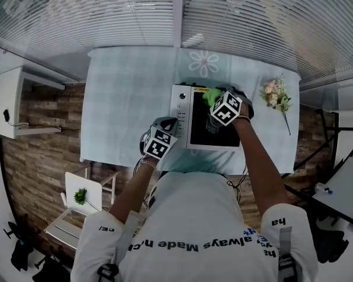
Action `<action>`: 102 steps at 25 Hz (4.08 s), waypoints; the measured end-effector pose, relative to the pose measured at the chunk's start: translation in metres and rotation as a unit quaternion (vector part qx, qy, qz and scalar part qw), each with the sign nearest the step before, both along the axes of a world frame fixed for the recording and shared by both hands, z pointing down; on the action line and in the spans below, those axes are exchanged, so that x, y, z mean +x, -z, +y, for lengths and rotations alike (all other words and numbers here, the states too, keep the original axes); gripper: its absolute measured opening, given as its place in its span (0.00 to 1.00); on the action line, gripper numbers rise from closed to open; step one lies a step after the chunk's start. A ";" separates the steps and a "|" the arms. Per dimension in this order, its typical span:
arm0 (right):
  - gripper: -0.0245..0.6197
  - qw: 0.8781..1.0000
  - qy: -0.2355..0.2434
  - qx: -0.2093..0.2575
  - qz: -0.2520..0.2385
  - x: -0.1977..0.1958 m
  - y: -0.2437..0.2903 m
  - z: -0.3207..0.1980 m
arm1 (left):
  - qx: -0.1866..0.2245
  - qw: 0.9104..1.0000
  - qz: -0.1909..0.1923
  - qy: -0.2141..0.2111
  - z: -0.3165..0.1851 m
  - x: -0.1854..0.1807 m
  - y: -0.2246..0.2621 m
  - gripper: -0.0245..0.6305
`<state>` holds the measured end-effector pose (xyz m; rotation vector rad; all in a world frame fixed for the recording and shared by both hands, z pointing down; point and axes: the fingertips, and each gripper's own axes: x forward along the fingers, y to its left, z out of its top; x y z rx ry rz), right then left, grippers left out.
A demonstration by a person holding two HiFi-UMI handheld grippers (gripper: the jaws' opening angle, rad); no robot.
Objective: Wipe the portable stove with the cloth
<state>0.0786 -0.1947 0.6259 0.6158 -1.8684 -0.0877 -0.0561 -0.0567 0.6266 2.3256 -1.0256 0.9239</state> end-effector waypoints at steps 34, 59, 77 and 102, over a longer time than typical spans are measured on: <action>0.08 0.996 0.072 0.037 -0.041 -0.091 0.011 0.071 | 0.009 1.000 0.011 -0.028 0.000 0.003 -0.001 0.06; 0.08 0.983 0.090 -0.147 -0.057 -0.089 0.008 0.174 | 0.014 0.999 0.017 -0.042 -0.001 0.001 0.003 0.06; 0.08 0.965 0.064 -0.158 -0.201 -0.132 0.058 0.237 | -0.001 0.998 0.022 -0.061 -0.002 0.000 0.004 0.06; 0.08 0.974 0.135 -0.125 -0.131 -0.160 -0.031 0.295 | 0.005 0.999 0.005 -0.047 -0.002 0.002 0.004 0.05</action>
